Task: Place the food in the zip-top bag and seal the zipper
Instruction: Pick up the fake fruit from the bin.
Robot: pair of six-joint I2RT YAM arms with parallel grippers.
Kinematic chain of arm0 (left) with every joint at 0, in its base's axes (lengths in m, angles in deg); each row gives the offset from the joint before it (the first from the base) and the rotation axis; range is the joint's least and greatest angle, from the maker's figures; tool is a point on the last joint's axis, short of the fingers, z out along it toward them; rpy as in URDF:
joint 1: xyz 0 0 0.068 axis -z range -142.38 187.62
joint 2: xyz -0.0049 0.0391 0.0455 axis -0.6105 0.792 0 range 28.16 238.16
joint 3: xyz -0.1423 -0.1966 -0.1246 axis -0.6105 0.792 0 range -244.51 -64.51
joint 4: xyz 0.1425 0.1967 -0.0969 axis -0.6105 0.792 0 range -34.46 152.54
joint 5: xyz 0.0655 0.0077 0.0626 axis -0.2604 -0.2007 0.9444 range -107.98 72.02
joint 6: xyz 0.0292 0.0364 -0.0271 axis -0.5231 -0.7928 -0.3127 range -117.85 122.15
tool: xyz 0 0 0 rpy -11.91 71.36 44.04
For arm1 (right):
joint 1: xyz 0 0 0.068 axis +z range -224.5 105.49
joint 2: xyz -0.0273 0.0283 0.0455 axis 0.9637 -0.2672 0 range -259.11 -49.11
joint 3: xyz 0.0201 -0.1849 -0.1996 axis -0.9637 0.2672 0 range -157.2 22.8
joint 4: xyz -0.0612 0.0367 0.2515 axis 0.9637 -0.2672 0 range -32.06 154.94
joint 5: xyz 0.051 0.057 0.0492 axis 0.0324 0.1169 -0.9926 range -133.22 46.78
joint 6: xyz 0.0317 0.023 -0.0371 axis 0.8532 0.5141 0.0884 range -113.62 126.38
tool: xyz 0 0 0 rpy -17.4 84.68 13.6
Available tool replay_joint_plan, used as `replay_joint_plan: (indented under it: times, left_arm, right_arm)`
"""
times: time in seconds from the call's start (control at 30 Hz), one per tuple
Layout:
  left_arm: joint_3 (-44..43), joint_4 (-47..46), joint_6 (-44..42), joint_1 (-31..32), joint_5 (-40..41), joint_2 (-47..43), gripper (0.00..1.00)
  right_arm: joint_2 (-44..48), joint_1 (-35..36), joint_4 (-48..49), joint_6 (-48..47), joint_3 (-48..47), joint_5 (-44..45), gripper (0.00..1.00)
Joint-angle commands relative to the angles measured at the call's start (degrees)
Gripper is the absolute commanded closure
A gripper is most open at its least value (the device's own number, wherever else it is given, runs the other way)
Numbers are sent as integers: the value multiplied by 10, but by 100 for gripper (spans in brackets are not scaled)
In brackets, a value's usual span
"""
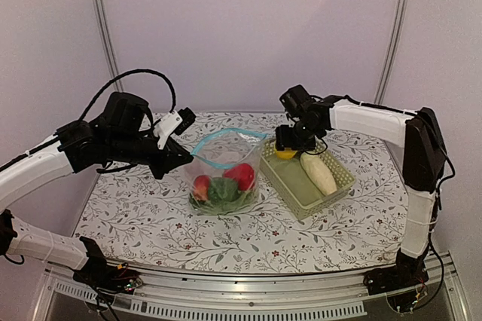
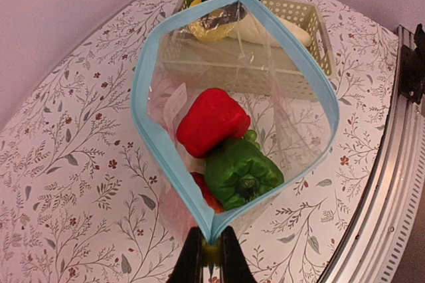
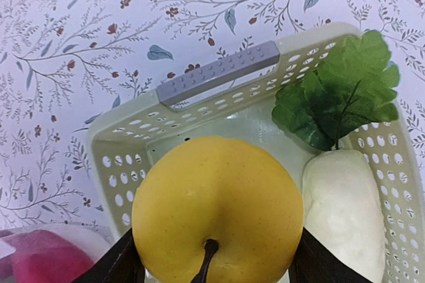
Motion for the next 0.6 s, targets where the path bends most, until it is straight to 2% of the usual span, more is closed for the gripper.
replay_joint_plan:
  times: [0.0,0.3,0.57]
  left_arm:
    - [0,-10,1,-7,-7,-2,100]
    - [0,-14,6,-7,-9,-5,100]
    - [0,-14,4,-7,-11,-4,100]
  right_arm:
    - [110,-1,-5,-23,29,9,32]
    - [247,48,-4,-66,44,-59,32]
    - [259,119,17,-105,0,-169,32]
